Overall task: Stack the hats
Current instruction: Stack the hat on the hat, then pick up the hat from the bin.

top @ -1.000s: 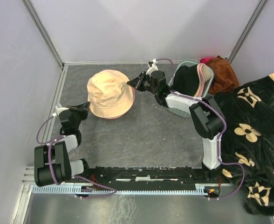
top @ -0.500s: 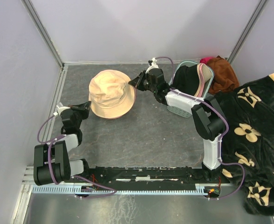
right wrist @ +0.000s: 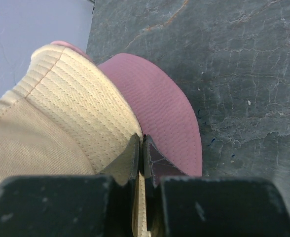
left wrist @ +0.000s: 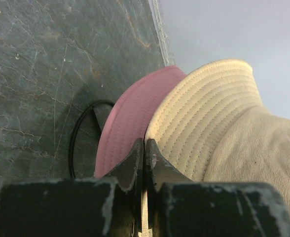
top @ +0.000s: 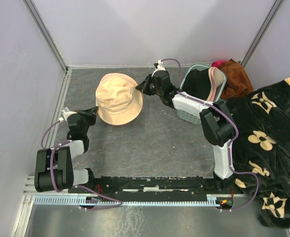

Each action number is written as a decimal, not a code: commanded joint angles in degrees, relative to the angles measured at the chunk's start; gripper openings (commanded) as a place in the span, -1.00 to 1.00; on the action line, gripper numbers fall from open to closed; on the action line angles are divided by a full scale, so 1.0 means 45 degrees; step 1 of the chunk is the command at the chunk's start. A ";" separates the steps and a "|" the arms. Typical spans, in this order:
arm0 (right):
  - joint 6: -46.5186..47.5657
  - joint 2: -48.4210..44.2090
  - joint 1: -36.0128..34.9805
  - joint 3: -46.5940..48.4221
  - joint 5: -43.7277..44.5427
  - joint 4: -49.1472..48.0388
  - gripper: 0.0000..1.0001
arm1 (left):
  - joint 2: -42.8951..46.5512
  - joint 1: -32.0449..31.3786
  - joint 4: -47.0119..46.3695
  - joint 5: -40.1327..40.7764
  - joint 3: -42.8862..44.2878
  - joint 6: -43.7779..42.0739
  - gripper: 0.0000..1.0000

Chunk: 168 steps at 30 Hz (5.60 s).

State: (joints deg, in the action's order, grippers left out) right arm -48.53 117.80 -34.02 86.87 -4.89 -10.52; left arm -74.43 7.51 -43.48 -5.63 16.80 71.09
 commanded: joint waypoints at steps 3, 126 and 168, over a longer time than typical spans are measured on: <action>0.0989 0.1188 0.0471 -0.0197 0.1715 0.2766 -0.88 | -0.0666 -0.0154 0.1978 0.1136 -0.0140 -0.1187 -0.95; 0.3023 -0.7877 0.8122 -0.3418 0.1313 0.3635 0.36 | -1.1179 -1.0496 1.1731 -0.0584 2.2829 -0.9721 0.11; 0.4862 -0.6939 0.8157 -0.3765 -0.0267 0.2005 0.22 | -1.1630 -1.0248 1.1164 -0.1461 2.2616 -0.9432 0.09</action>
State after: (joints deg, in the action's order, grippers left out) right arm -31.75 88.58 2.74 69.04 -8.54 0.40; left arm -126.17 -38.85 10.09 -10.74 118.67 26.68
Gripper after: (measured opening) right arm 0.599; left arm 0.548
